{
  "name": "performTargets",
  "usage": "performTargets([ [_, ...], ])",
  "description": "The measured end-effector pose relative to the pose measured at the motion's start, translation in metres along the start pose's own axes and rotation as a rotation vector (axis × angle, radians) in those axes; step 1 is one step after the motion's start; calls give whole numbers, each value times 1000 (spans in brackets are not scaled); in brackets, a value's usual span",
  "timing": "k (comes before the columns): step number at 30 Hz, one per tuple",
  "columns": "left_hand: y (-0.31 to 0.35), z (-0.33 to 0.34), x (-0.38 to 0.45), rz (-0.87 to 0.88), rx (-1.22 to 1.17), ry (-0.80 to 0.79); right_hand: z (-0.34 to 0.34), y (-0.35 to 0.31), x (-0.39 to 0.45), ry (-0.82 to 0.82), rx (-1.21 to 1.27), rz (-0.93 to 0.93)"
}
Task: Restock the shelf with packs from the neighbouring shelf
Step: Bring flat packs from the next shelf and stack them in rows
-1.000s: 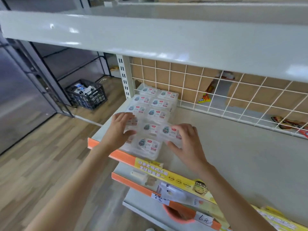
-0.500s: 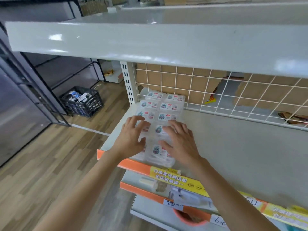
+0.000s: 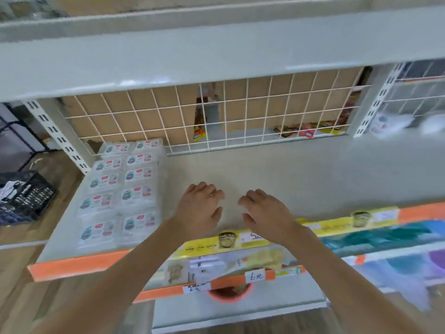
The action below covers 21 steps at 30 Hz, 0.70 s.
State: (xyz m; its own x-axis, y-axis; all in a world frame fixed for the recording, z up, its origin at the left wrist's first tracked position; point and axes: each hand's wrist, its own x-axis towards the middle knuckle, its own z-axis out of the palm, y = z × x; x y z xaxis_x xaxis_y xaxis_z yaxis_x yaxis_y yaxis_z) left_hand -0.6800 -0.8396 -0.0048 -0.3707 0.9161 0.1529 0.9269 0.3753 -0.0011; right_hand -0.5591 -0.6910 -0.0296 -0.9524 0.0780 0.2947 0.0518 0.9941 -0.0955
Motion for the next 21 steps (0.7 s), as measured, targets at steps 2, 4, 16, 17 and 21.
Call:
performTargets([
  [2,39,3,22,35,-13,-32,-17,29,-33,-7,-5,65],
  [4,80,5,43,101,-34,-34,-34,58,-68,-10,-9,143],
  [16,318,34,134,377,-203,-44,-107,181,-275,82,-53,574],
  [17,331,34,140,393,-217,-44,-113,187,-289,92,-57,606],
  [21,381,35,171,482,-280,-39,-130,213,-325,158,-49,724],
])
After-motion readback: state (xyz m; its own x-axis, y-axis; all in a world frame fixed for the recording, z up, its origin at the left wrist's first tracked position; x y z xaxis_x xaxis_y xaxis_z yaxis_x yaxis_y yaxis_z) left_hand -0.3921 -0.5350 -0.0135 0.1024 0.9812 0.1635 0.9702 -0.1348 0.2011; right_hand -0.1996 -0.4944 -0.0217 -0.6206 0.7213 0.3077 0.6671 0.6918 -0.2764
